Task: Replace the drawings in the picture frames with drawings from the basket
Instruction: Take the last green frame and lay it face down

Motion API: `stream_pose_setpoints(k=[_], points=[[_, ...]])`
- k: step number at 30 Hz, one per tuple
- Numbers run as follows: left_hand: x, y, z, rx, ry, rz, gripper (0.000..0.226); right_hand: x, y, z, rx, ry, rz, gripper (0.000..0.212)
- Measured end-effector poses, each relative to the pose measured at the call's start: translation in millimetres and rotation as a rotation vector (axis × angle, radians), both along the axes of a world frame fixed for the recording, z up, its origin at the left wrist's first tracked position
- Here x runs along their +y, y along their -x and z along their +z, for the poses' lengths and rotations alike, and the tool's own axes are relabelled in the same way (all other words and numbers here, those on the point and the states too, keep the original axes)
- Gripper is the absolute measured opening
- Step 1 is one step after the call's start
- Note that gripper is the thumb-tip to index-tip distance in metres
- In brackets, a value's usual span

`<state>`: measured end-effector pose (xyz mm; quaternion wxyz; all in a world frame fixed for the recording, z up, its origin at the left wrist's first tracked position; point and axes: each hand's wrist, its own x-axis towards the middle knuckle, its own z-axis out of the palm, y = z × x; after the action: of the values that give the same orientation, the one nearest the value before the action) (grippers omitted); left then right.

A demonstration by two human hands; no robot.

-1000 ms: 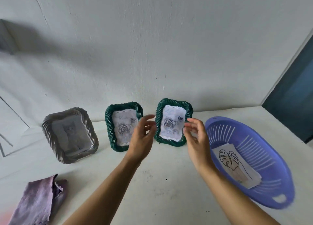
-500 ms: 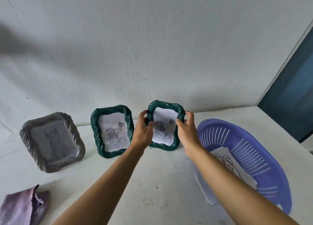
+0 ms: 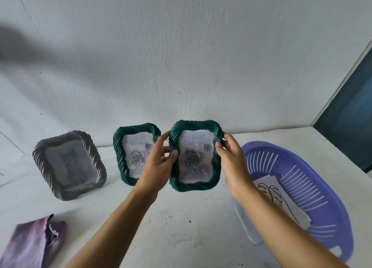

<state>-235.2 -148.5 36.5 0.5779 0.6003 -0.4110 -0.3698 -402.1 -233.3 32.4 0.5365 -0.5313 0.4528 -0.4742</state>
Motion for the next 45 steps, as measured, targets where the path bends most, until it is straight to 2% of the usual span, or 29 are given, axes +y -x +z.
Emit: stream_pose_setpoints(k=[5,10,12,16,20,23,27,28,36,41,45], points=[[59,-11,15,0.259,0.008,-0.038,0.045,40,3,11,-0.063,-0.027,0.269,0.023],[116,-18,0,0.264,-0.053,0.087,0.045,85,-2,-4,0.018,-0.031,0.399,0.023],[136,-19,-10,0.306,-0.087,0.121,0.045,100,-4,-14,-0.03,-0.088,0.494,0.035],[160,-16,-34,0.306,-0.164,0.175,0.046,121,-7,-29,-0.13,-0.219,0.587,0.033],[163,-22,-63,0.085,-0.312,0.247,0.049,127,-14,-47,-0.01,-0.225,0.502,0.027],[155,-27,-81,-0.237,-0.397,0.229,0.05,123,-18,-53,0.091,-0.189,0.474,0.021],[145,-23,-89,-0.622,-0.425,0.194,0.041,111,-15,-45,0.124,-0.214,0.548,0.017],[142,-22,-92,-0.659,-0.428,0.178,0.039,108,-13,-42,0.131,-0.202,0.56,0.018],[117,-10,-89,-0.414,-0.357,-0.041,0.033,88,-15,-28,0.314,0.01,0.422,0.017],[131,-32,-55,-0.173,-0.337,-0.03,0.033,99,-43,-23,0.325,-0.029,0.475,0.019],[151,-47,-11,-0.115,-0.26,-0.053,0.042,120,-71,-28,0.207,-0.105,0.461,0.018]])
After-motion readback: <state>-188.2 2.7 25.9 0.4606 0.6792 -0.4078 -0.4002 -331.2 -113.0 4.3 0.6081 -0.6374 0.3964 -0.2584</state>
